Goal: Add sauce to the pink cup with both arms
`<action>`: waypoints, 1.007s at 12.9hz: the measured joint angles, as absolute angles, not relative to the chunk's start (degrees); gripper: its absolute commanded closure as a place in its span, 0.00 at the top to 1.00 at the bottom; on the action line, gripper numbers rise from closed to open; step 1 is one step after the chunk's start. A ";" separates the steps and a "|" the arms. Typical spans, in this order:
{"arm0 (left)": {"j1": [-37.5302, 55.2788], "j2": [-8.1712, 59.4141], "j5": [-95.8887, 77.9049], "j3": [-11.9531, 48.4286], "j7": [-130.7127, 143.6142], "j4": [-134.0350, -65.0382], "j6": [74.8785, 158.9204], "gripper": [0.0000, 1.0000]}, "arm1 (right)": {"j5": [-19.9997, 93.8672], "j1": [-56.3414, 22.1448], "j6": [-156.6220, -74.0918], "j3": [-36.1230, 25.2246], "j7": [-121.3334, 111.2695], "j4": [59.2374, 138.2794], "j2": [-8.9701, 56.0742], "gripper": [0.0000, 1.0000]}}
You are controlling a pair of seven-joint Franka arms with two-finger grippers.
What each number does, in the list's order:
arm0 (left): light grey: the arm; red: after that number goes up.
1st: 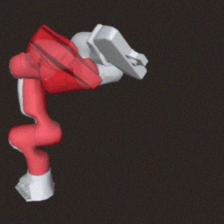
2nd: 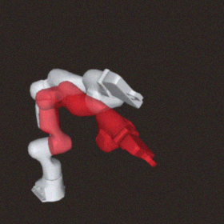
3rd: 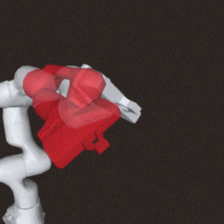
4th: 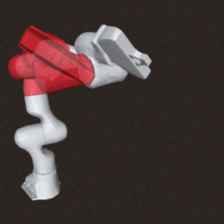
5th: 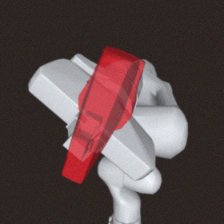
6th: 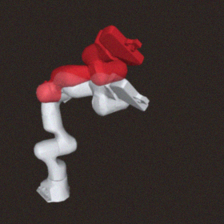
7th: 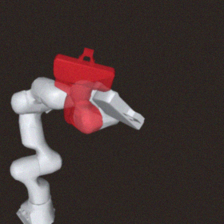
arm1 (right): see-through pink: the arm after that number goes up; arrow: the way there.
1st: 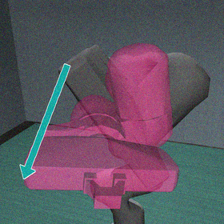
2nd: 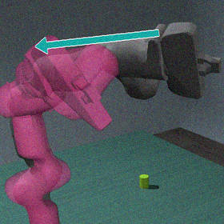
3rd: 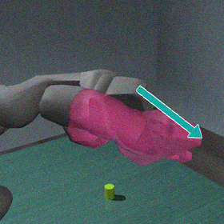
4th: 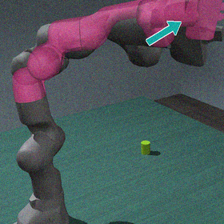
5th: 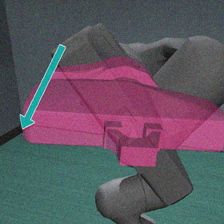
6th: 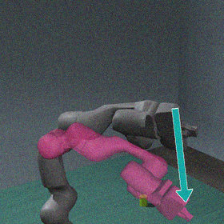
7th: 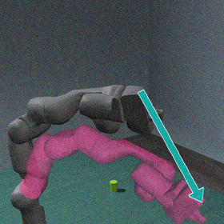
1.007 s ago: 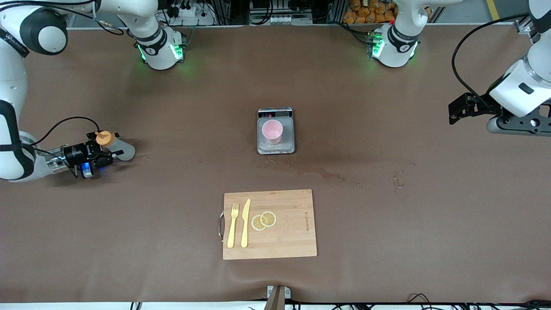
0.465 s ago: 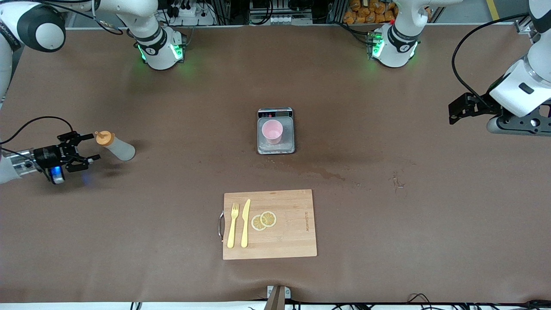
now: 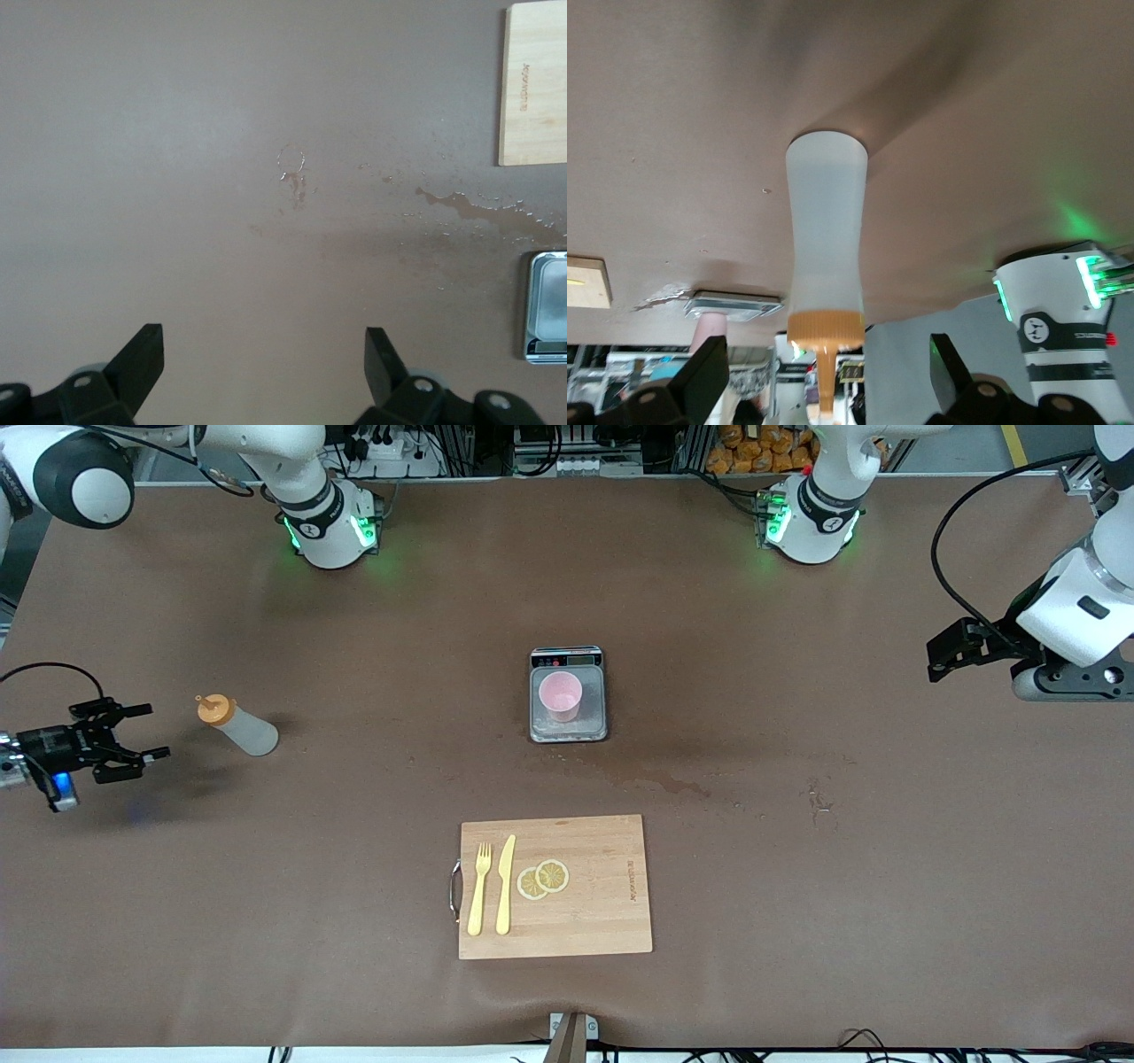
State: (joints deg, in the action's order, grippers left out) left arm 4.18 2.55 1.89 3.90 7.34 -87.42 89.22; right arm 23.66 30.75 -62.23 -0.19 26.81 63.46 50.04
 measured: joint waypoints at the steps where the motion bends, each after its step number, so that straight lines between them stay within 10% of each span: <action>1: 4.18 2.34 1.89 3.89 8.39 -87.42 88.99 1.00 | 22.30 29.85 -61.94 -0.10 26.90 62.77 48.65 1.00; 13: 4.13 1.64 1.89 3.69 9.15 -87.41 88.51 1.00 | 10.47 22.46 -67.44 0.03 10.38 63.36 31.91 1.00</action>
